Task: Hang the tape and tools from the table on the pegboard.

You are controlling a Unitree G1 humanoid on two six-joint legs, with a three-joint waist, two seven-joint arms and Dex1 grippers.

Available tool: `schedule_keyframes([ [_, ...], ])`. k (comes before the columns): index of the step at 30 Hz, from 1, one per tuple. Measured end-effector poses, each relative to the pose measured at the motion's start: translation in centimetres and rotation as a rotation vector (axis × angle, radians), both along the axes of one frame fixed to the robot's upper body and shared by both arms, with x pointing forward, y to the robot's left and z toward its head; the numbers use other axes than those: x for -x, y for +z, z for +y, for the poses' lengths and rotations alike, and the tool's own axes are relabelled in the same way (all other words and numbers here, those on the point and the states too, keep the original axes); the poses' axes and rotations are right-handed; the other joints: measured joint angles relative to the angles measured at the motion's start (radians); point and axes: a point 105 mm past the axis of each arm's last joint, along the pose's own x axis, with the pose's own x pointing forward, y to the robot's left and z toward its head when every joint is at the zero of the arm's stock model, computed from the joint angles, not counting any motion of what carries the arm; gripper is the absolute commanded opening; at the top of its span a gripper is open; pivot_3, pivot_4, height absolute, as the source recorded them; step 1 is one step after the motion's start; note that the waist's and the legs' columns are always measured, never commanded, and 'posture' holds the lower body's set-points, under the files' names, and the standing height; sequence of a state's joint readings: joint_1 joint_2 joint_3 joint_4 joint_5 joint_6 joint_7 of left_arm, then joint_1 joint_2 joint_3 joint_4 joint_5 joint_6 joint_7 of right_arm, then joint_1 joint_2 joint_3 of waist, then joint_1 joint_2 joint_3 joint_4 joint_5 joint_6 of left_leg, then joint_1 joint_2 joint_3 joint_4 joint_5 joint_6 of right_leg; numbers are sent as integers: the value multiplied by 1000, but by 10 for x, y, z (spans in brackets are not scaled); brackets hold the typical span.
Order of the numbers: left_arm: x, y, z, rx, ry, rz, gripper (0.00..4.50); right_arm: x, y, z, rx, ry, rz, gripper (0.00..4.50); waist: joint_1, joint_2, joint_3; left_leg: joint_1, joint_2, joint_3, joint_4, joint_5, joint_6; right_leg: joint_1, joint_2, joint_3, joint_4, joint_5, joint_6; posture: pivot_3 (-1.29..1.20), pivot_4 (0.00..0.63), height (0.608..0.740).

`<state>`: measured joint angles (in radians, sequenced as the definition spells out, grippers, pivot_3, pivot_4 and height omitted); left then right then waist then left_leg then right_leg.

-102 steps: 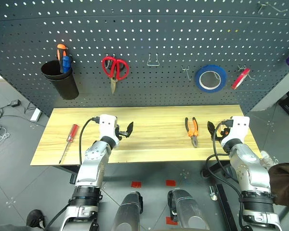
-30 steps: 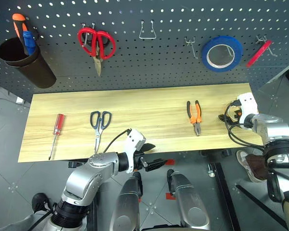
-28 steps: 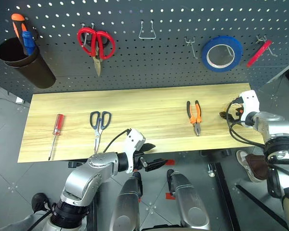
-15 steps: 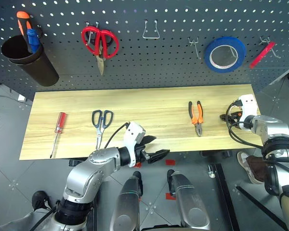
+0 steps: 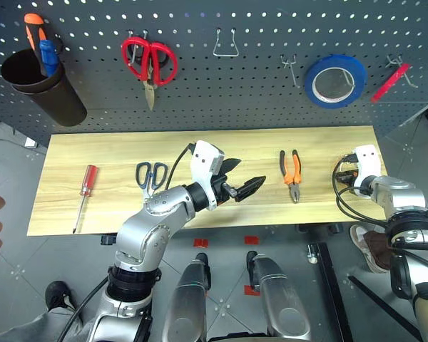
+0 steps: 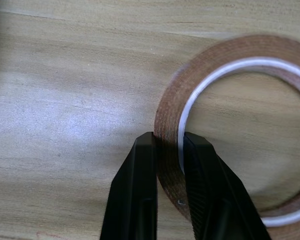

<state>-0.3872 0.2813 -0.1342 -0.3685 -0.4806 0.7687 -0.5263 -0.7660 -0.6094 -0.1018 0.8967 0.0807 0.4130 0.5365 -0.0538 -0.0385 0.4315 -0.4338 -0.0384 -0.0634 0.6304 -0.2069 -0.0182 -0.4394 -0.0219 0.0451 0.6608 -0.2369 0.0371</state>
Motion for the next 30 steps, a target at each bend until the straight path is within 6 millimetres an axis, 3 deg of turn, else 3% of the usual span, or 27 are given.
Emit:
schedule_keyframes([
  [5,7,-23,11,-80,-18,39,4500,2,1,-2,5,-9,-5,419,0,0,0,0,0,0,0,-1,1,0,0,1,0,0,1,-84,478,740],
  [8,12,-26,13,-85,-50,37,4500,21,10,10,-13,32,-41,419,6,4,-1,-3,0,-3,0,-1,1,-2,-1,1,0,0,0,-169,433,740],
  [10,10,-24,18,-81,-47,-11,4500,43,34,33,-46,105,-103,419,0,8,-2,-6,0,-3,0,0,-1,-5,-1,1,-1,-1,1,-209,423,740],
  [14,1,-7,30,-41,2,-257,4500,102,98,107,-73,376,-311,419,-23,11,-6,-6,1,-3,1,-1,-2,-4,-1,0,-3,-1,2,-302,398,740],
  [18,-3,-22,46,-62,32,-391,4500,138,114,157,-61,522,-407,419,-53,10,-9,-4,1,-1,1,-2,2,-3,-1,0,-4,-3,6,-340,375,740],
  [20,-10,-25,54,-27,96,-422,4500,139,122,168,-16,534,-465,419,-63,10,-9,-5,1,0,4,-1,3,-3,-1,-1,-4,-1,7,-354,362,740],
  [25,-21,-2,65,53,215,-572,4500,127,148,186,140,537,-643,419,-88,5,-14,-7,1,2,11,0,4,-3,-1,-1,-3,2,9,-363,350,740],
  [30,-21,18,41,162,186,-637,4500,94,171,196,217,508,-779,419,-93,4,-16,-9,1,3,15,0,5,-4,-1,-1,-2,5,8,-333,335,740],
])
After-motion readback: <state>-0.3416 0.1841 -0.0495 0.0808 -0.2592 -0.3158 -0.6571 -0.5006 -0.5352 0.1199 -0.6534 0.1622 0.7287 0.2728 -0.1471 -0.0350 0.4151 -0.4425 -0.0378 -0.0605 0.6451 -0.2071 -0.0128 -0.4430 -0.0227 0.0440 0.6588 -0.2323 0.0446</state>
